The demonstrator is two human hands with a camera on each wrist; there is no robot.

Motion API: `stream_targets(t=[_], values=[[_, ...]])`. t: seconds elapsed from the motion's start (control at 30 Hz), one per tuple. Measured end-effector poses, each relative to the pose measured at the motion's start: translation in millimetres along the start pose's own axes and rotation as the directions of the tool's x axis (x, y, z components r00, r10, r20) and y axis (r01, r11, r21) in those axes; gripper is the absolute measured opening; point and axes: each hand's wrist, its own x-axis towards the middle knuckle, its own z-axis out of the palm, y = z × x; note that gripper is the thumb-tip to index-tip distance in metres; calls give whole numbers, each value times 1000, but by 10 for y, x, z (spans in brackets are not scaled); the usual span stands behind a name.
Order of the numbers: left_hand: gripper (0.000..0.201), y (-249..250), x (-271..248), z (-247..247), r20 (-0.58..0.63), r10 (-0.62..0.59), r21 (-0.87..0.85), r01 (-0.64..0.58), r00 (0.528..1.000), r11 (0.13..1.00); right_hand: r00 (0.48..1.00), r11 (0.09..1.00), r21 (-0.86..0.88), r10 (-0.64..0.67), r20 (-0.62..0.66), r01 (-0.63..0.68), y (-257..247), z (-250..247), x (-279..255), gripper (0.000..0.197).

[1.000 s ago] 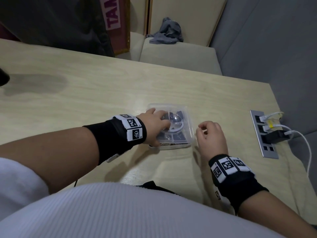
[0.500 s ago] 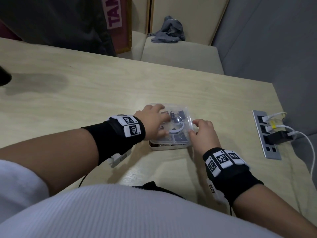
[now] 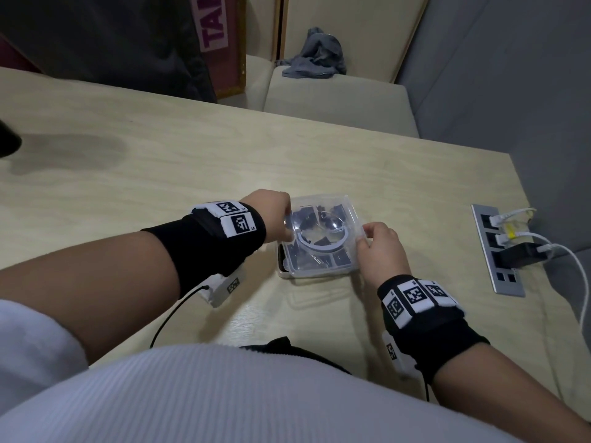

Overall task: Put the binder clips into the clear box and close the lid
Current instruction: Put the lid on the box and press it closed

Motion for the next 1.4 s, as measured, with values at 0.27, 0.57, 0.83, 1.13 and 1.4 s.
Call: stream_targets(t=[0.27, 0.57, 0.83, 1.13, 1.4], values=[[39, 38, 34, -25, 0, 6, 39, -6, 1000, 999, 999, 999, 3, 35, 18, -35, 0, 7, 36, 30], [38, -30, 86, -104, -72, -105, -355, 73, 992, 932, 988, 974, 203, -79, -133, 105, -71, -89, 3, 32], [27, -218, 182, -316, -145, -195, -604, 70, 970, 794, 994, 991, 120, -47, -95, 58, -164, 13, -28, 11], [28, -458, 180, -307, -140, -358, -688, 169, 923, 706, 935, 903, -281, -263, 237, 325, -352, 197, -151, 24], [27, -461, 183, -362, -151, -395, -744, 159, 906, 649, 905, 770, -478, -322, 280, 422, -401, 323, -145, 24]])
